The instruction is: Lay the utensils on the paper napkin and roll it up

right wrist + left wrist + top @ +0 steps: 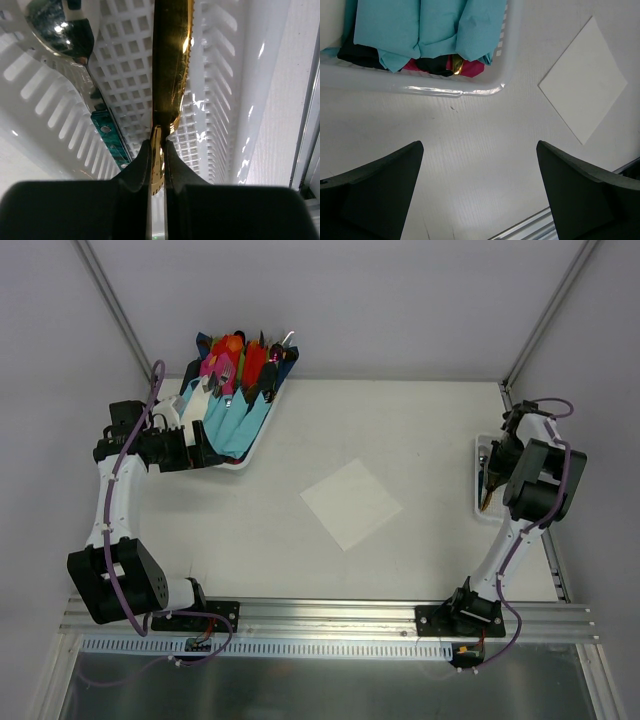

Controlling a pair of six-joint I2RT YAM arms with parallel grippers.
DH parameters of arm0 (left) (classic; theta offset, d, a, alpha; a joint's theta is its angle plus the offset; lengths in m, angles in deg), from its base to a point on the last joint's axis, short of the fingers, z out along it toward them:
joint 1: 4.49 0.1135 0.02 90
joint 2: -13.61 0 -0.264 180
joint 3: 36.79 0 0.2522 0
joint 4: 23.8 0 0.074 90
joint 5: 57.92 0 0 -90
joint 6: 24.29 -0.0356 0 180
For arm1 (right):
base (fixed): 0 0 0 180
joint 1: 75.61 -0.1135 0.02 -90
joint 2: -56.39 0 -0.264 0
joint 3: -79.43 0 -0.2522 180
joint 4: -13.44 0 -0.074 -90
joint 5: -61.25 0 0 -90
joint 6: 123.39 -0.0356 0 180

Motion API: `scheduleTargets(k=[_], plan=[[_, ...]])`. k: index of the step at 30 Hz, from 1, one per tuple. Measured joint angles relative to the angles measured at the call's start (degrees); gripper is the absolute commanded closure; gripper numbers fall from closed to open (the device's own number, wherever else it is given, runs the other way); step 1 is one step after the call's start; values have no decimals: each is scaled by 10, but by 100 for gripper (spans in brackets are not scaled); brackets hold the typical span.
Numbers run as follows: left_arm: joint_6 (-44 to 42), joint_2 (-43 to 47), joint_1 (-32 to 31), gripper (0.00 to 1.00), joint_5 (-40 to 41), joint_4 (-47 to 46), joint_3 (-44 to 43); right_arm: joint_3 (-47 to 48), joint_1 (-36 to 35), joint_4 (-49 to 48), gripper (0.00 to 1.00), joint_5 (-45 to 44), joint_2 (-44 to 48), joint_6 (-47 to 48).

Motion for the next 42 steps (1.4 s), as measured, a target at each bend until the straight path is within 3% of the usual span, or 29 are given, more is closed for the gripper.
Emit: scheduleTargets(k=[7,25,30,34,42], plan=[[0,1,0,1,0,0,0,-17,-6,-1,100,-10,21,3],[-2,22,4,1,0,0,0,-48,-36,31,100,-21,186,0],[0,22,7,1,1,0,0,-48,-127,47,100,-6,221,-19],[14,22,7,1,13,0,0,-48,-241,48,100,6,234,-60],[32,23,7,1,51,1,0,-43,-459,29,100,10,189,-169]])
